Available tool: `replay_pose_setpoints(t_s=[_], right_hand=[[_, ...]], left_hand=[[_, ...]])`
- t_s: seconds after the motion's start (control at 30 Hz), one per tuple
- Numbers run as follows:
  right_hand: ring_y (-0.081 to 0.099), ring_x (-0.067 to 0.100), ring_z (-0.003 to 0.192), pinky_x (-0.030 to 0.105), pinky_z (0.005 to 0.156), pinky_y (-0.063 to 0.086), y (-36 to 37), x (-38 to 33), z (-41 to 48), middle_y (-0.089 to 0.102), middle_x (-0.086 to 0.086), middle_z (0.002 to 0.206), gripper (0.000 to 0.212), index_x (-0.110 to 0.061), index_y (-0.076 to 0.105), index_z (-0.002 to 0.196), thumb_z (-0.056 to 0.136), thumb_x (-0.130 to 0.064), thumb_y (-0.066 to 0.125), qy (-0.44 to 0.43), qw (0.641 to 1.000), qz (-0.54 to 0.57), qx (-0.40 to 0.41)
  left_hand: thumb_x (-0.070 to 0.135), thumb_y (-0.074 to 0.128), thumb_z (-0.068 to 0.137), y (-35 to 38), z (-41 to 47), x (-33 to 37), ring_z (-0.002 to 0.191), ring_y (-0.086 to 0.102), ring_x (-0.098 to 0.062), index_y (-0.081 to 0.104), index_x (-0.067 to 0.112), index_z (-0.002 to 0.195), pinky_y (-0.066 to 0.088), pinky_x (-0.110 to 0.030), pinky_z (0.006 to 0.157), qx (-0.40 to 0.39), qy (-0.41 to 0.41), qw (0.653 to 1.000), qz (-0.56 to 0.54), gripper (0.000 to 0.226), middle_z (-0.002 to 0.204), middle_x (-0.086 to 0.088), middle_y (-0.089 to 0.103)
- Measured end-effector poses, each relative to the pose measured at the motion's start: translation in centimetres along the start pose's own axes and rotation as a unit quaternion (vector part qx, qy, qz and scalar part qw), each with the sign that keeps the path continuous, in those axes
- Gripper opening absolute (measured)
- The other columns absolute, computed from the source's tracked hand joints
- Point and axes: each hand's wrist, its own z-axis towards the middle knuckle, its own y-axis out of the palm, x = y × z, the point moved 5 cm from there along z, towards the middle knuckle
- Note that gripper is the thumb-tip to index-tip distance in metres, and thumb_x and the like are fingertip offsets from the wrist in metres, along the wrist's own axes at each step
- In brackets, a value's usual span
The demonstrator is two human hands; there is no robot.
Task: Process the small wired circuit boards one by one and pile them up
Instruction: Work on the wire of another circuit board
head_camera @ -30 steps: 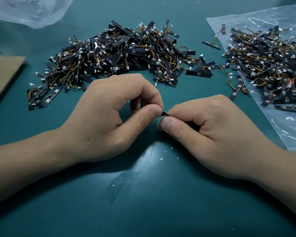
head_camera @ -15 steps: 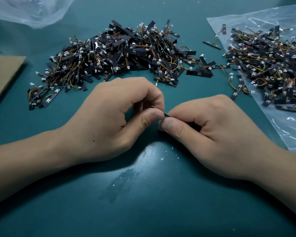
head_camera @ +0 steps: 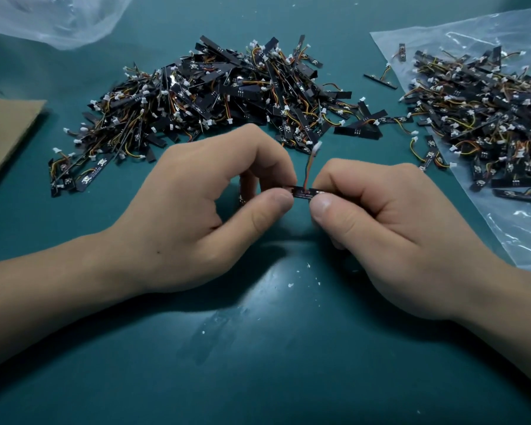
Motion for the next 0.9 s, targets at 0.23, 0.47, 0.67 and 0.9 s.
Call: replay_pose_setpoints(t_s=[0.23, 0.47, 0.67, 0.9], right_hand=[[0.055, 0.019, 0.064, 0.037, 0.057, 0.042, 0.38, -0.27, 0.07, 0.055, -0.006, 0.063, 0.023, -0.035, 0.051, 0.074, 0.097, -0.036, 0.052, -0.007, 1.000, -0.018, -0.024], [0.054, 0.022, 0.061, 0.038, 0.055, 0.044, 0.37, -0.20, -0.04, 0.056, 0.000, 0.062, 0.025, -0.029, 0.053, 0.071, 0.095, -0.034, 0.053, -0.004, 0.999, -0.019, -0.028], [0.051, 0.020, 0.062, 0.039, 0.055, 0.040, 0.60, -0.35, -0.07, 0.048, -0.008, 0.058, 0.023, -0.033, 0.052, 0.074, 0.096, -0.038, 0.051, -0.010, 0.998, -0.045, -0.033], [0.052, 0.019, 0.064, 0.040, 0.057, 0.043, 0.48, -0.28, 0.00, 0.049, -0.011, 0.059, 0.019, -0.037, 0.059, 0.079, 0.098, -0.040, 0.054, -0.017, 0.998, -0.047, -0.032]], left_hand=[[0.032, 0.053, 0.099, 0.53, -0.07, -0.04, 0.072, 0.056, -0.012, 0.066, 0.019, 0.091, 0.045, -0.031, 0.072, -0.056, -0.020, 0.997, 0.047, 0.020, 0.076, 0.007, 0.063], [0.028, 0.054, 0.099, 0.63, -0.12, 0.45, 0.070, 0.048, -0.009, 0.067, 0.018, 0.088, 0.039, -0.028, 0.075, -0.070, -0.004, 0.995, 0.064, 0.020, 0.075, 0.006, 0.062], [0.016, 0.064, 0.087, 0.87, -0.14, 0.57, 0.067, 0.055, -0.027, 0.069, 0.005, 0.081, 0.051, -0.050, 0.069, -0.084, -0.019, 0.993, 0.078, 0.014, 0.074, -0.006, 0.064], [0.015, 0.062, 0.087, 0.77, -0.22, 0.41, 0.068, 0.057, -0.031, 0.069, 0.003, 0.083, 0.050, -0.053, 0.071, -0.074, -0.025, 0.995, 0.065, 0.015, 0.075, -0.008, 0.065]])
